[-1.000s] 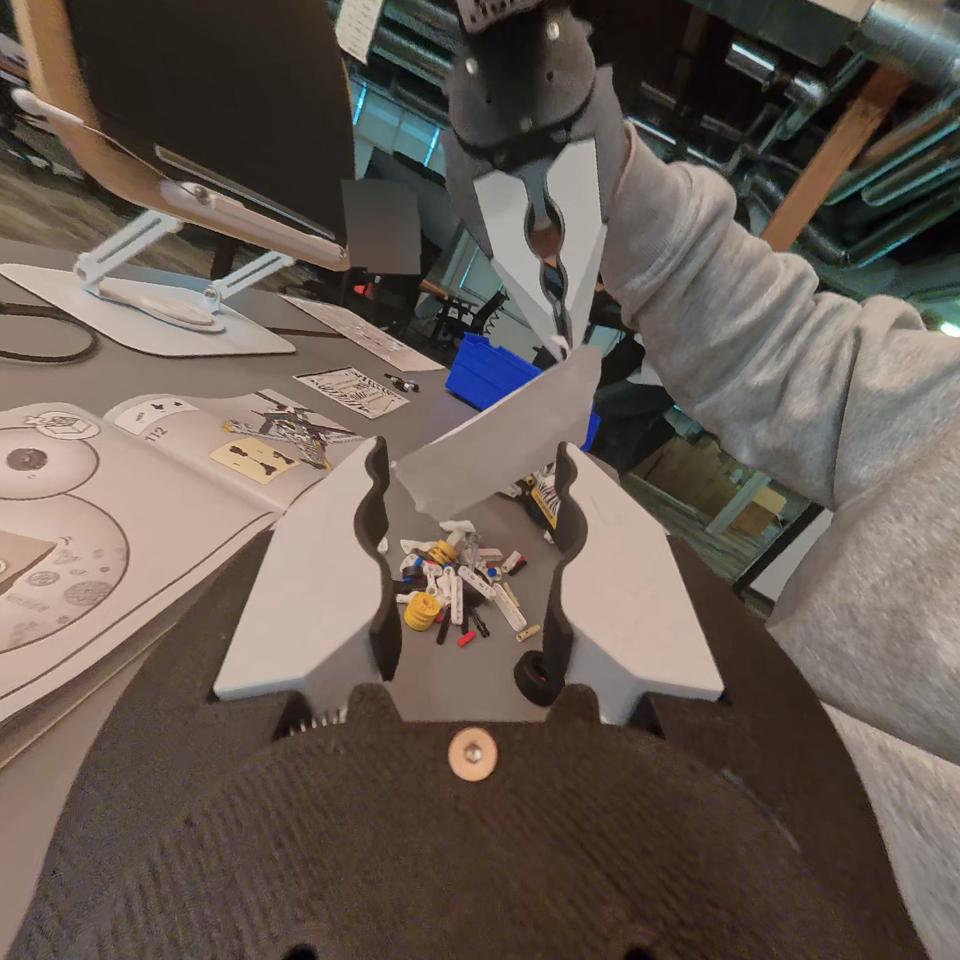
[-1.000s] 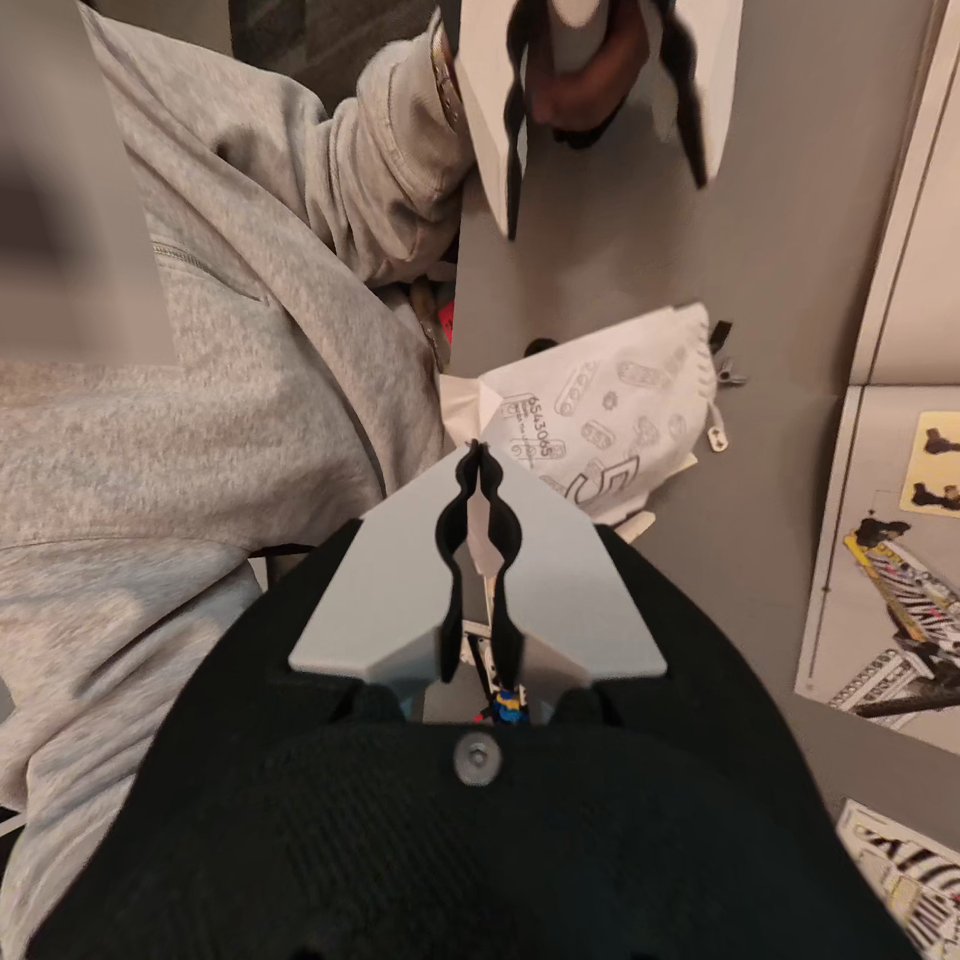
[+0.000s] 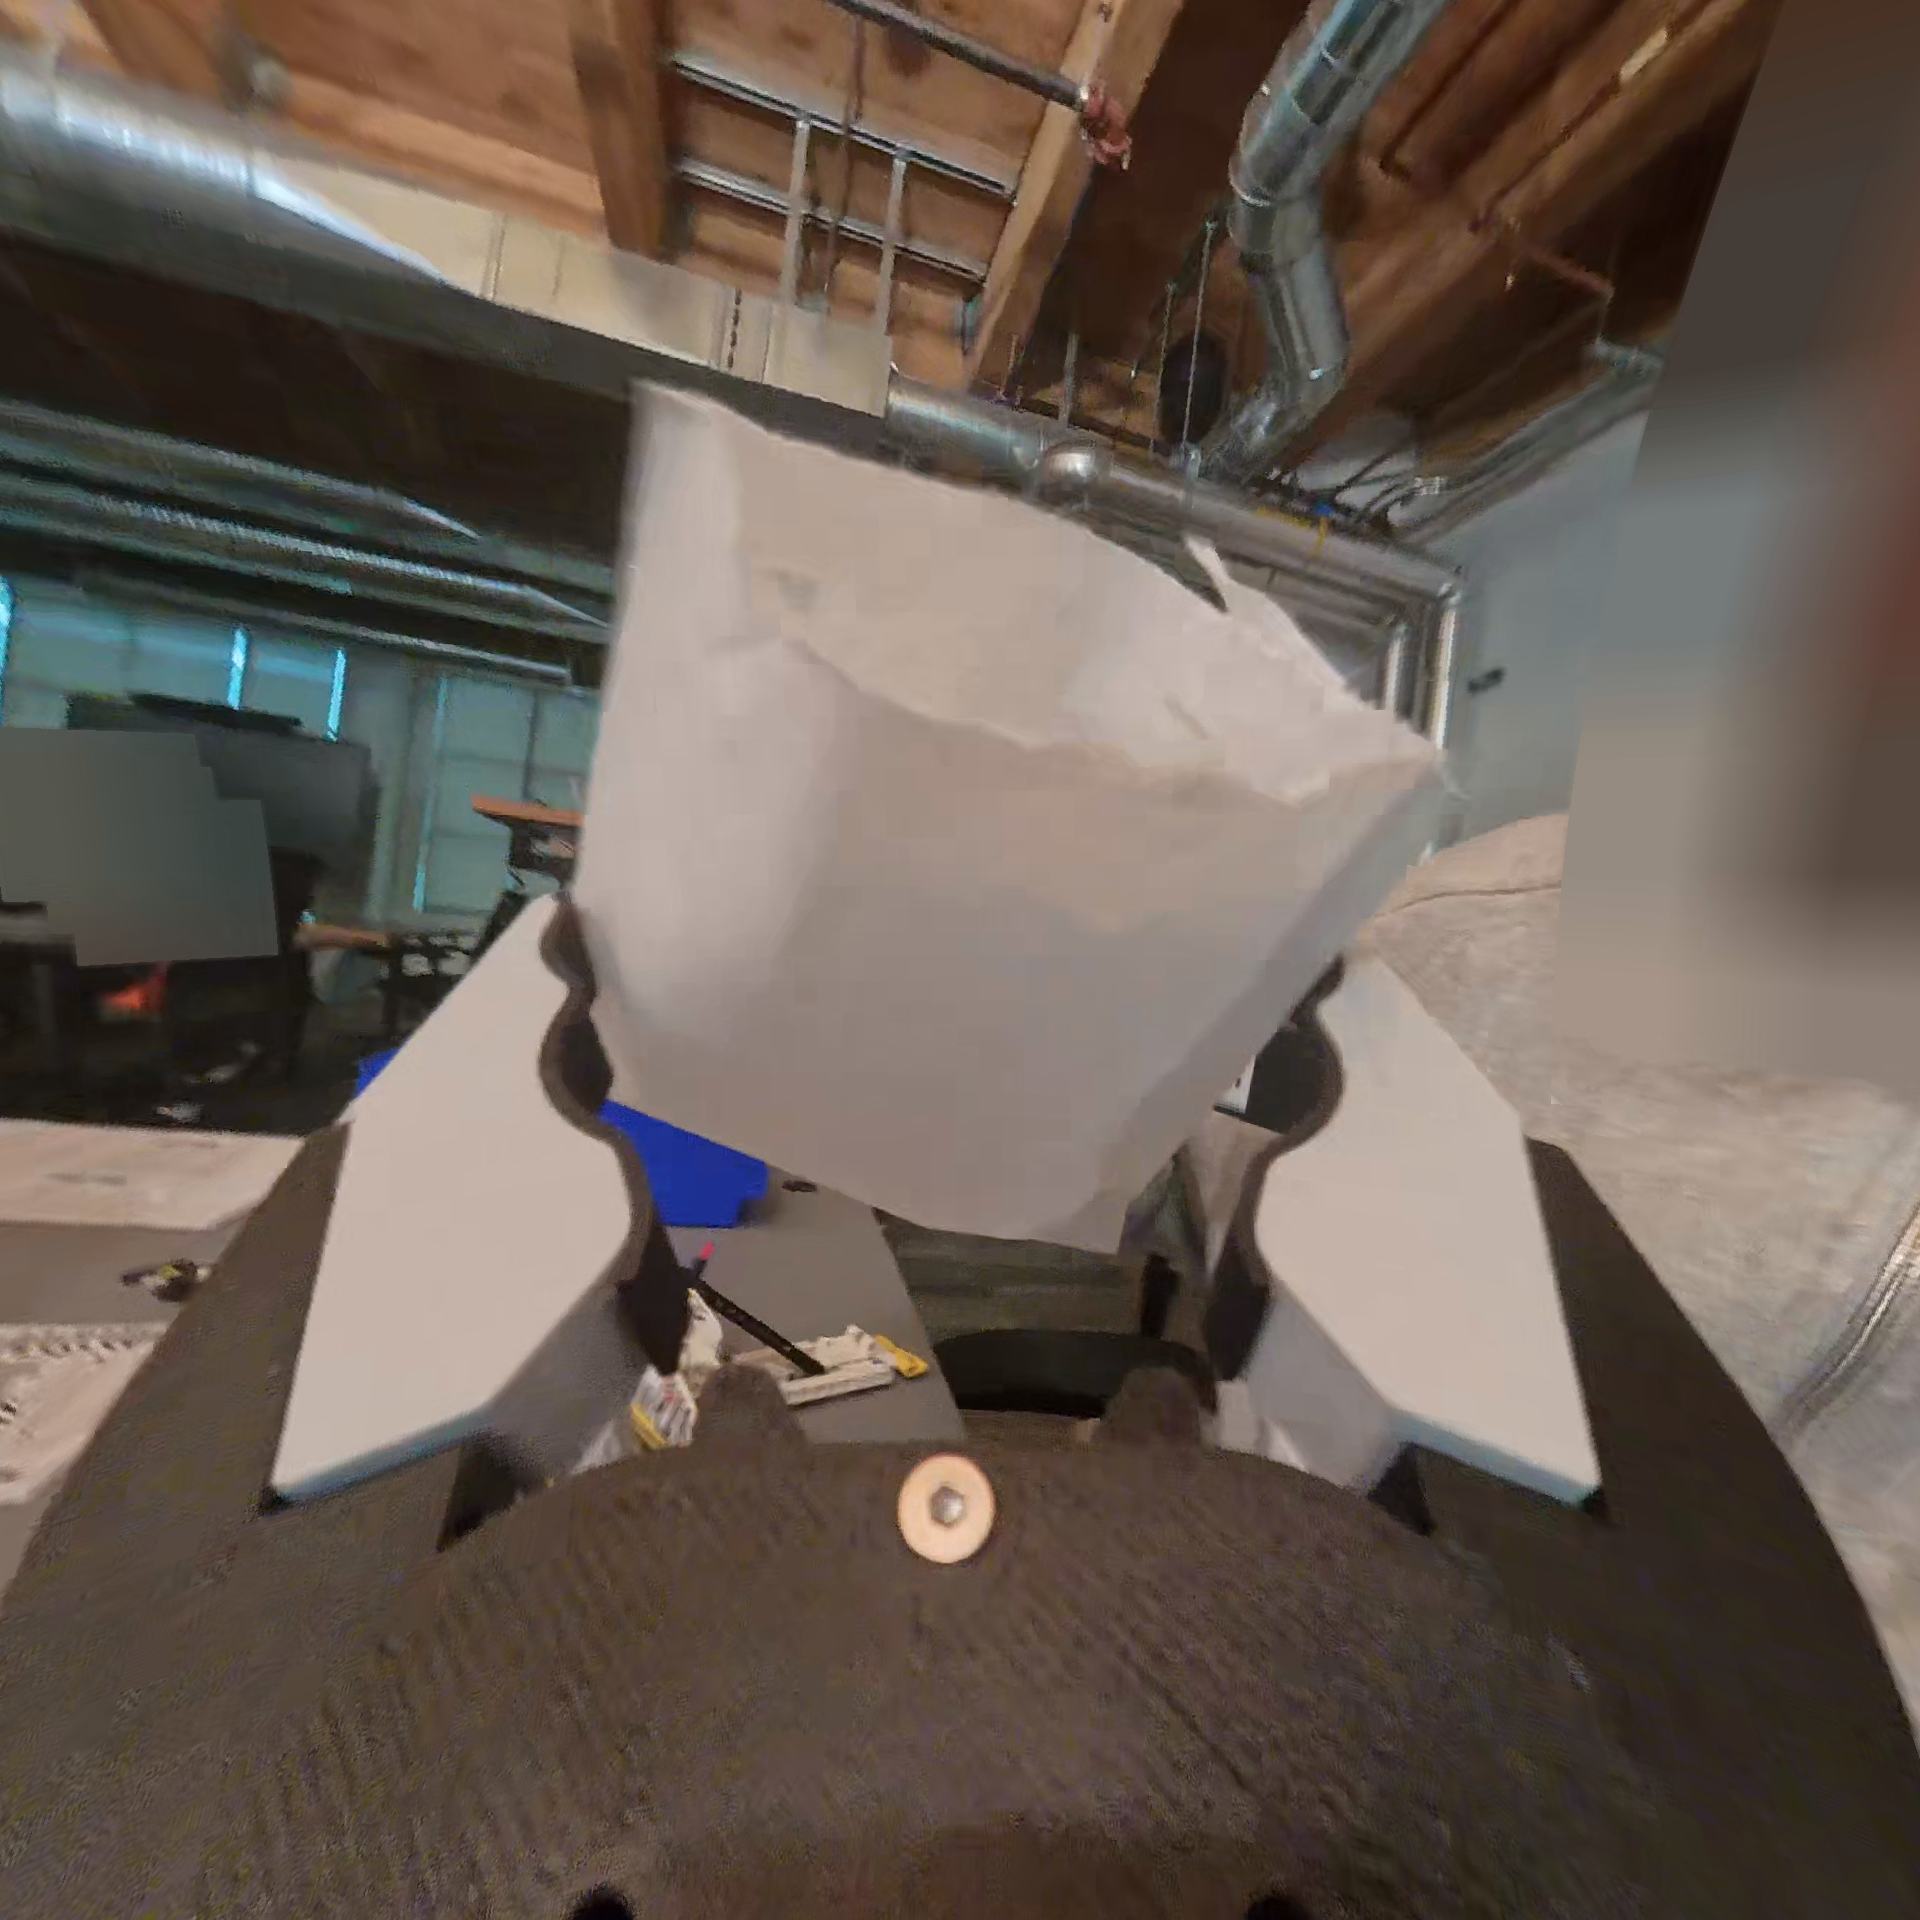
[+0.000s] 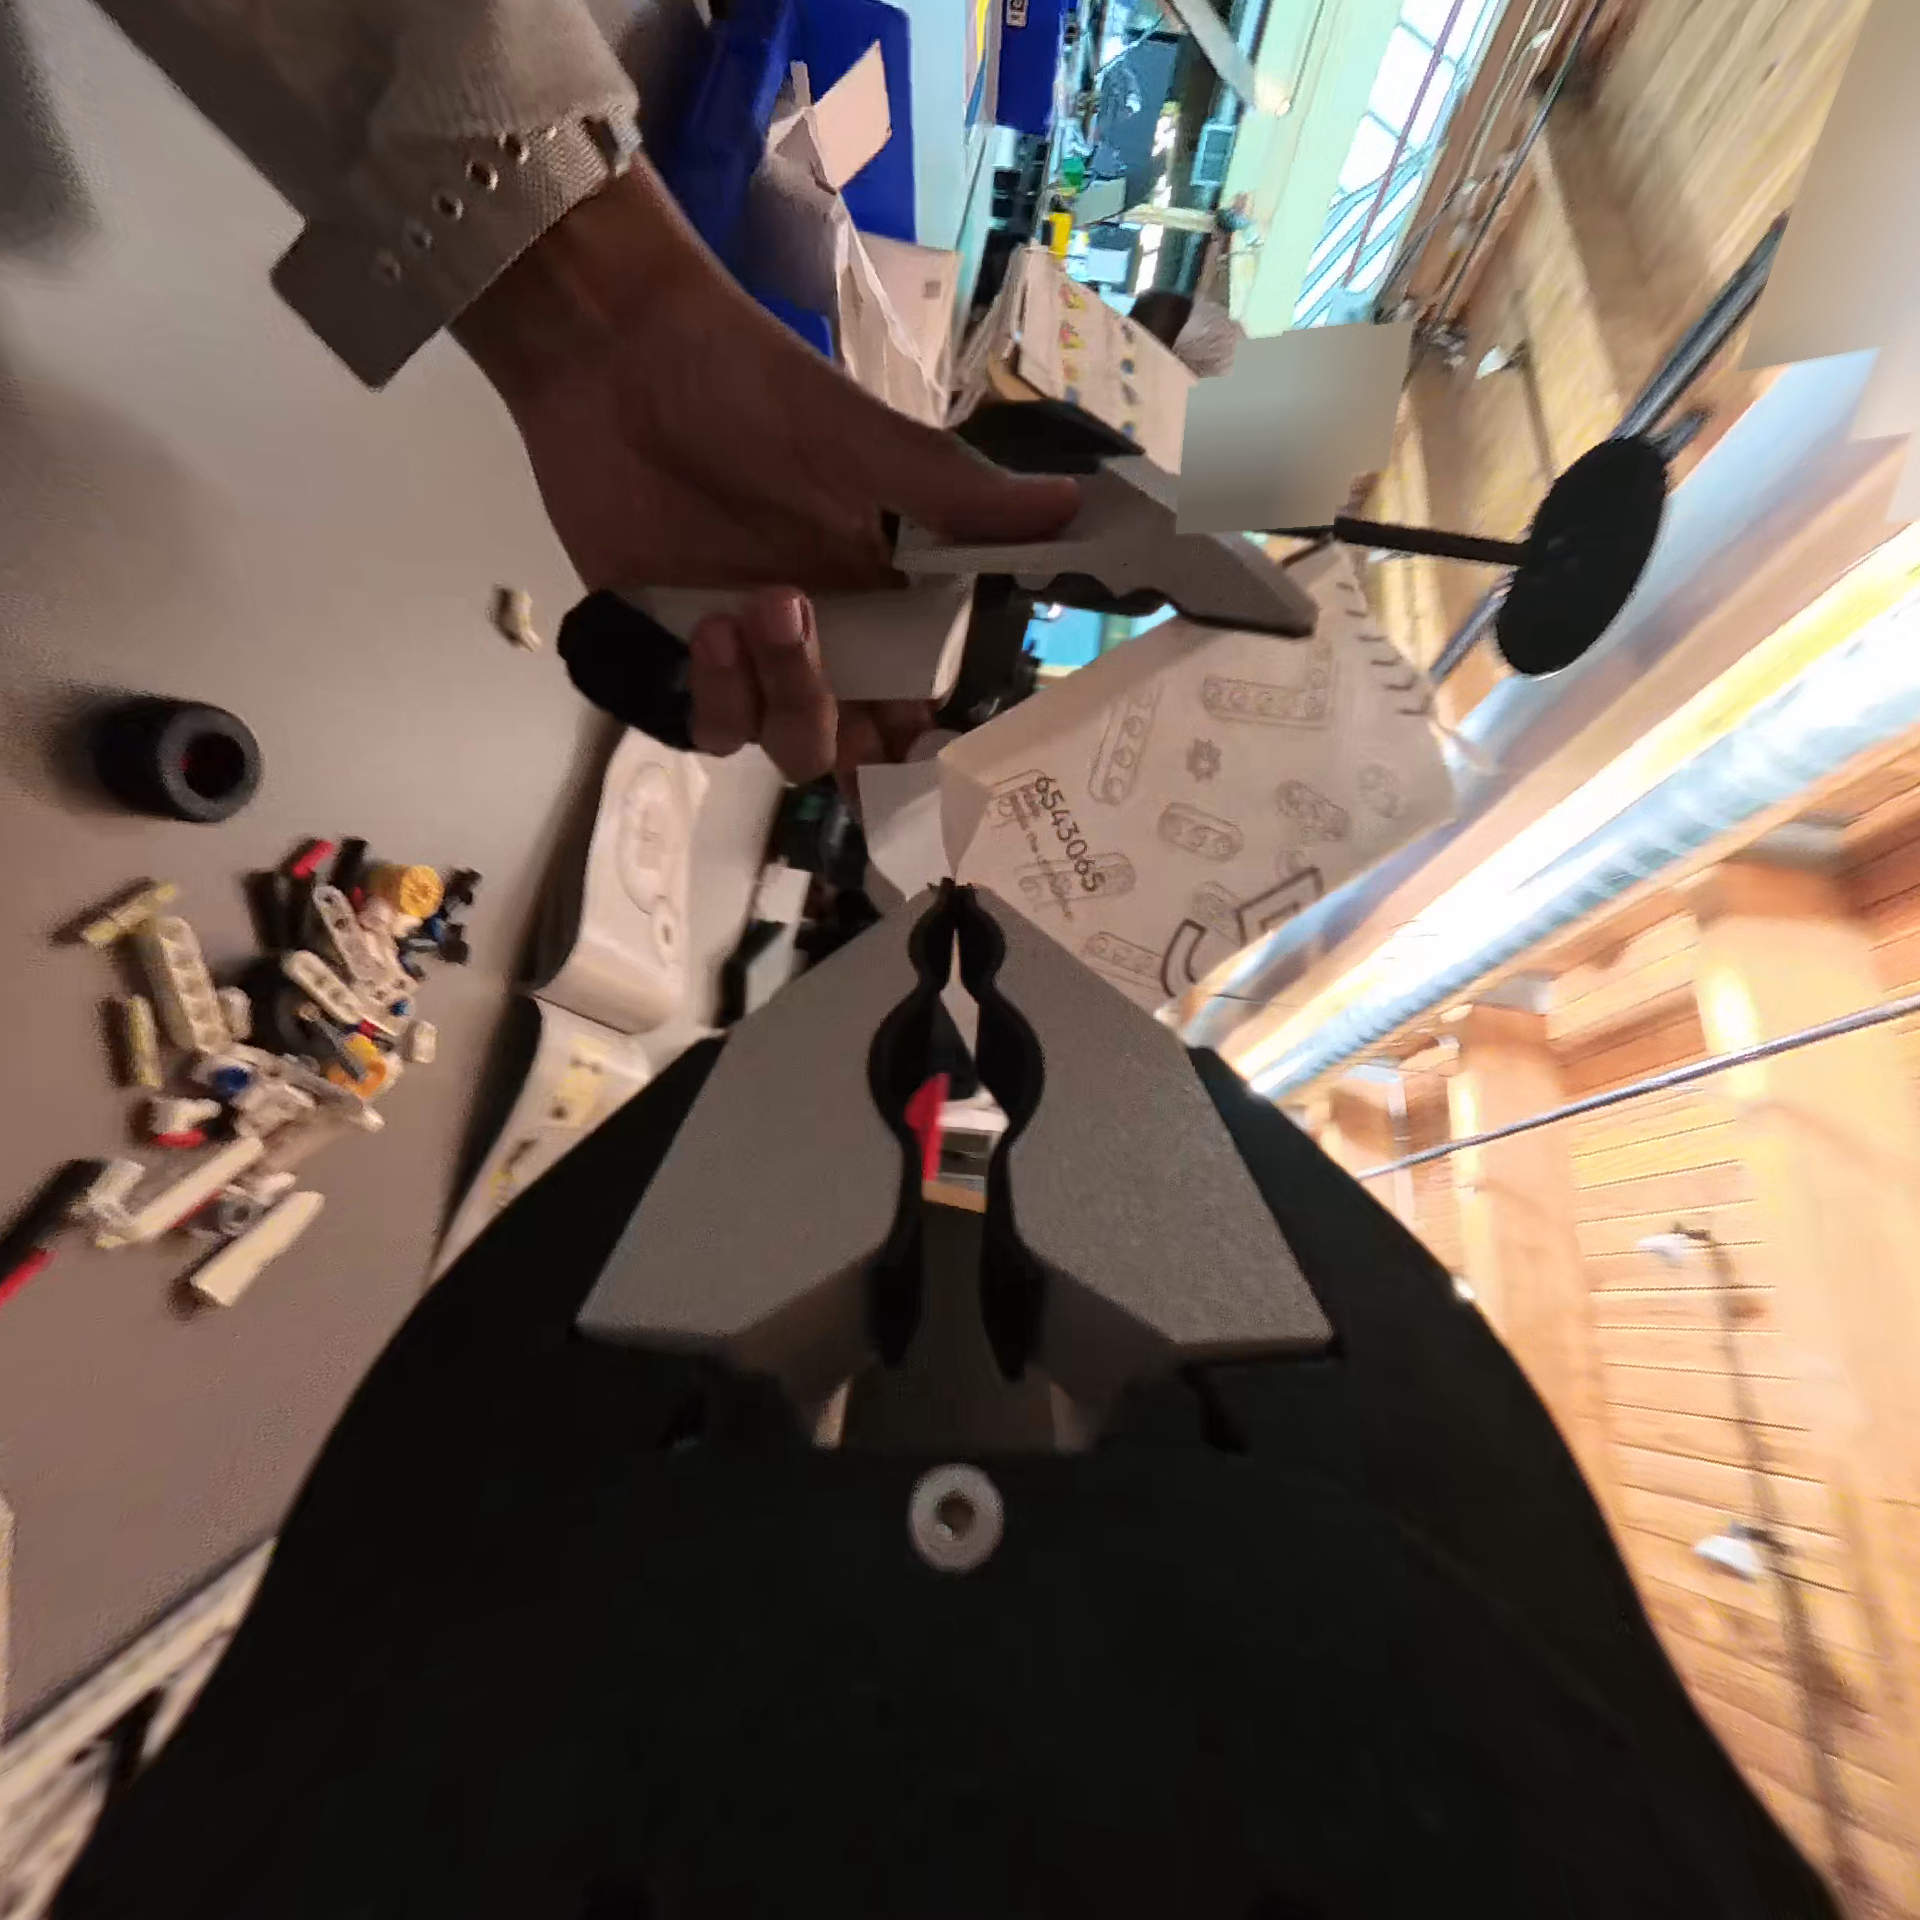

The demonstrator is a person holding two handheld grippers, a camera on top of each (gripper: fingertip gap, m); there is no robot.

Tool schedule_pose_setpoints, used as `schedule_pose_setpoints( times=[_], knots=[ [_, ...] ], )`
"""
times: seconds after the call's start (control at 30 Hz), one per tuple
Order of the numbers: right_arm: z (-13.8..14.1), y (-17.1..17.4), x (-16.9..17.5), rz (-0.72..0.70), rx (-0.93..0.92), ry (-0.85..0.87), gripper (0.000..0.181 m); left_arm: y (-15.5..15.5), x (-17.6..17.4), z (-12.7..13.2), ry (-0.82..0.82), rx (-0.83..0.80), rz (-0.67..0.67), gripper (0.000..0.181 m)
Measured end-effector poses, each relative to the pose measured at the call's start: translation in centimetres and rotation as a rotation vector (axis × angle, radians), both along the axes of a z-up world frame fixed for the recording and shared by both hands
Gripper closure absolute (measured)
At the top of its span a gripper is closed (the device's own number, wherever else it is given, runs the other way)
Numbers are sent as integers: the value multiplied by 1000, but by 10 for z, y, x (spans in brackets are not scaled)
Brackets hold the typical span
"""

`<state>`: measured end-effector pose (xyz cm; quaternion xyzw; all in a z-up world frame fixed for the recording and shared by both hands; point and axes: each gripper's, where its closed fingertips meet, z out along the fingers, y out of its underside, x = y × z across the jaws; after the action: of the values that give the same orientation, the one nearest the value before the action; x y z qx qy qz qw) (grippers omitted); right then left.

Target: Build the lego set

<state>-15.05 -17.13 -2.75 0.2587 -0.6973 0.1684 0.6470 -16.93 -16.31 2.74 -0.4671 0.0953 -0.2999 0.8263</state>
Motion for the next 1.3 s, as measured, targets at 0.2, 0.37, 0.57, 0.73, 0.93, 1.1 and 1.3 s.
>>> schedule_pose_setpoints(
  times=[0.2,0.37,0.57,0.73,0.93,1.1,1.3],
  knots=[
    [13,9,12,-4,6,153,181,-2,22,12,224,11,171,66],
    [22,13,16,-18,80,335,181,-1,38,21,448,-23,378,65],
    [35,16,18,-27,47,383,181,-5,45,29,553,-12,511,66],
    [43,16,8,-75,-3,335,181,-22,16,44,359,50,563,69],
    [72,-1,-33,-44,-191,181,181,-106,-82,49,-103,101,742,87],
    [86,-81,-70,166,-252,-5,181,-224,-135,30,-256,25,1262,120],
    [81,-183,-166,253,-104,-43,181,-343,-167,-31,-508,-206,1665,142]
  ],
)
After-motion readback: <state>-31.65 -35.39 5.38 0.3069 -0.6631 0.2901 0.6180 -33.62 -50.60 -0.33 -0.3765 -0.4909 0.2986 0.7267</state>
